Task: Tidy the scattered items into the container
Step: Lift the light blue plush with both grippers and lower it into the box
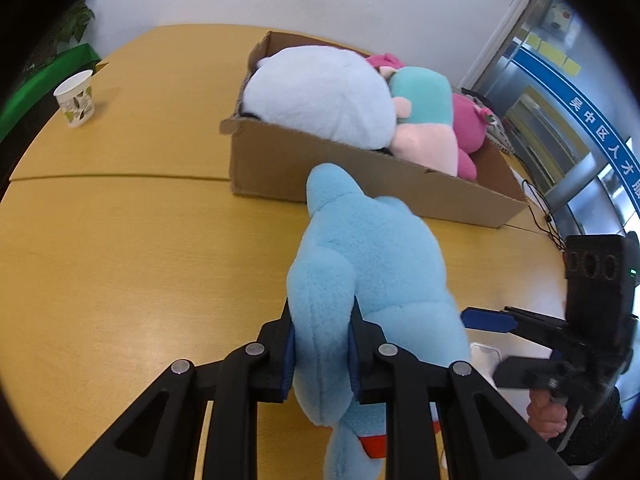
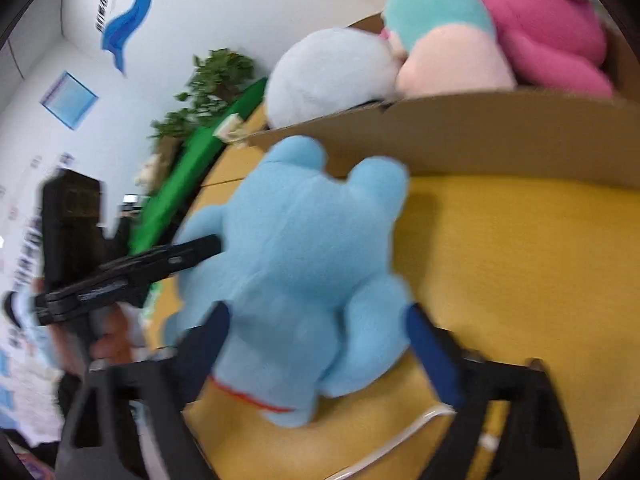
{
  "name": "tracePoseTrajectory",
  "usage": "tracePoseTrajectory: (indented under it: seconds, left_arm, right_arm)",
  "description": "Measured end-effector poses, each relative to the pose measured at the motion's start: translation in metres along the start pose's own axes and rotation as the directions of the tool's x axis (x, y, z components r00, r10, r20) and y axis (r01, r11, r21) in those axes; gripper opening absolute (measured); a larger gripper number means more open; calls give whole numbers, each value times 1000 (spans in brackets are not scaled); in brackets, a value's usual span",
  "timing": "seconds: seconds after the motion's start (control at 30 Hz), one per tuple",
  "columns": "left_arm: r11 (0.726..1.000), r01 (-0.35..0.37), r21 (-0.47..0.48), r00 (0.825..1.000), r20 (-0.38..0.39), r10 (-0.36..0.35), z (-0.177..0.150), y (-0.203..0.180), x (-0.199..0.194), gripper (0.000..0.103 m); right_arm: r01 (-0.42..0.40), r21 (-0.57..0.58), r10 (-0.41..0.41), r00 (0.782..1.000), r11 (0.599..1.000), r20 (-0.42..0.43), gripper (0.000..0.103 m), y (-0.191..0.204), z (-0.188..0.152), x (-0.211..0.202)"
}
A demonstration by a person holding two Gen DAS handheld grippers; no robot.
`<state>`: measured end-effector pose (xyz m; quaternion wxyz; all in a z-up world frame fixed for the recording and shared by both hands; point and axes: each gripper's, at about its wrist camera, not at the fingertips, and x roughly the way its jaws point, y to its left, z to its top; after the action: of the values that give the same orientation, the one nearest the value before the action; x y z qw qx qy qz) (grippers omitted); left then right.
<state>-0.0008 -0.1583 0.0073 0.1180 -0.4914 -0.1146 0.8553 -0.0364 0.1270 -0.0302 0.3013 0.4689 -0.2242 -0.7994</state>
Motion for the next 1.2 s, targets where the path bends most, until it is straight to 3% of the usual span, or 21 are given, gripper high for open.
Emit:
tracePoseTrajectory:
  seconds: [0.07, 0.13, 0.23, 0.3, 0.43, 0.47, 0.5, 0.67, 0.83, 1.0, 1.2]
  left_arm:
    - [1000, -8, -23, 1000, -10, 8, -5, 6, 1, 20]
    - [999, -23, -37, 1000, -22, 22, -10, 15, 2, 20]
    - [998, -18, -64, 999, -31, 16, -18, 27, 1, 20]
    - [998, 6, -60, 1000, -21, -7, -22, 28, 0, 20]
    - [999, -5, -50, 1000, -17, 5, -19, 25, 2, 20]
    - [999, -1, -51, 1000, -17, 0, -18, 25, 2, 20]
    - [999, -3, -48, 1000, -16, 3, -17, 23, 2, 20]
    - [1000, 13, -18, 1000, -5, -13, -15, 11, -4, 20]
    - [999, 35, 36, 998, 50, -37, 3, -22, -20, 20]
    - [987, 72, 145, 979, 180, -98, 58, -79, -45, 20]
    - [953, 125, 276, 952, 238, -194, 136, -156, -41, 20]
  right_arm:
    - [-10, -51, 11, 1000, 999, 9, 98, 10, 0, 2]
    - [59, -85, -56, 998, 995, 37, 98, 11, 3, 3]
    - [124, 15, -124, 992, 992, 11, 94, -16, 14, 7]
    - [200, 15, -200, 980, 980, -12, 82, -26, 18, 10]
    - [177, -37, -179, 982, 983, -60, 66, -12, 23, 28]
    - [184, -55, -187, 980, 981, -63, 57, -10, 23, 29]
    - [193, -74, -198, 978, 978, -71, 41, -6, 25, 35]
    - [214, -90, -223, 970, 973, -93, 28, -3, 30, 44]
    - [274, -123, -276, 961, 954, 5, 26, 8, 28, 7]
    - [325, -153, -305, 942, 933, 143, 26, 20, 50, -58]
    - [472, -189, -402, 859, 861, 317, 26, 21, 107, -151]
